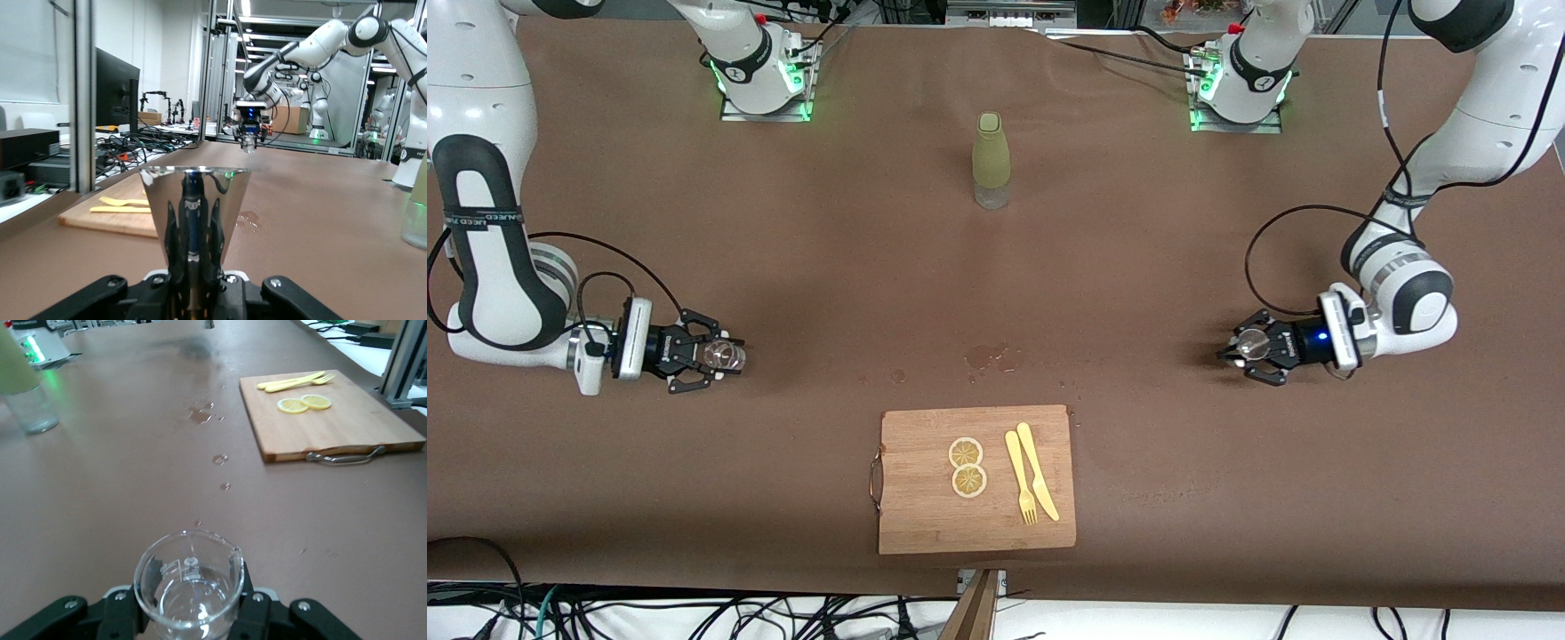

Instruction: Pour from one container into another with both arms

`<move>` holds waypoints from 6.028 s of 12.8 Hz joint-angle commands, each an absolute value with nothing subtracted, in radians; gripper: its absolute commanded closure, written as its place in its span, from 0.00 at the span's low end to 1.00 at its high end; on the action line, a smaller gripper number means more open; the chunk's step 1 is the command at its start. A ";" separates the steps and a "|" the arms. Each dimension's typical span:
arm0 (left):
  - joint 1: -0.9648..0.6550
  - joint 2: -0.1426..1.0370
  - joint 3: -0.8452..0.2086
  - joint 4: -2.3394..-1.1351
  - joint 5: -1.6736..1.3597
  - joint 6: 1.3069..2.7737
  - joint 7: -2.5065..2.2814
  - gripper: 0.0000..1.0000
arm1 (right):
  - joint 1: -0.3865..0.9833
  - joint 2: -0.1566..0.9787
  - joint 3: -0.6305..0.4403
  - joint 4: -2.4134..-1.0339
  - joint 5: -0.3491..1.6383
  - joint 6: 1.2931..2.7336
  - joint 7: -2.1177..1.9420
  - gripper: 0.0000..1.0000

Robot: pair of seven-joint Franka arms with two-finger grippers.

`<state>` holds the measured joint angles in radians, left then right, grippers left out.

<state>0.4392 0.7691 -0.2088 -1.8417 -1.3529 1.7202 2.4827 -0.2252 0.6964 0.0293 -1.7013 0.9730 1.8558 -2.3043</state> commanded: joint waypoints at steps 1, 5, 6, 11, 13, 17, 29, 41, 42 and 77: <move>0.462 0.764 -0.123 -1.862 -1.298 1.613 2.473 1.00 | -0.274 0.686 0.041 -1.761 0.986 1.852 -2.400 0.81; 0.528 0.819 -0.058 -1.852 -1.232 1.519 2.538 1.00 | -0.307 0.719 0.025 -1.758 0.979 1.864 -2.437 0.81; 0.537 0.836 -0.057 -1.852 -1.232 1.505 2.560 1.00 | -0.307 0.727 0.018 -1.755 0.979 1.868 -2.439 0.80; 0.534 0.876 -0.057 -1.848 -1.232 1.473 2.681 1.00 | -0.307 0.750 0.005 -1.750 0.980 1.898 -2.439 0.74; 0.529 0.882 -0.057 -1.847 -1.230 1.477 2.694 1.00 | -0.307 0.756 0.003 -1.750 0.982 1.907 -2.439 0.61; 0.517 0.902 -0.057 -1.847 -1.232 1.480 2.733 1.00 | -0.305 0.761 0.003 -1.749 0.985 1.908 -2.430 0.14; 0.517 0.903 -0.057 -1.847 -1.230 1.515 2.764 1.00 | -0.305 0.632 -0.100 -1.740 0.738 1.839 -2.314 0.00; 0.517 0.897 -0.054 -1.848 -1.193 1.559 2.772 0.35 | -0.089 0.221 -0.014 -1.752 0.134 1.839 -1.219 0.00; 0.518 0.896 -0.054 -1.848 -1.193 1.557 2.772 0.00 | -0.092 0.209 0.015 -1.752 0.100 1.839 -1.122 0.00; 0.223 -0.122 -0.034 -1.959 -0.382 1.714 0.563 0.00 | 0.080 0.037 -0.058 -1.516 -0.060 1.515 0.028 0.00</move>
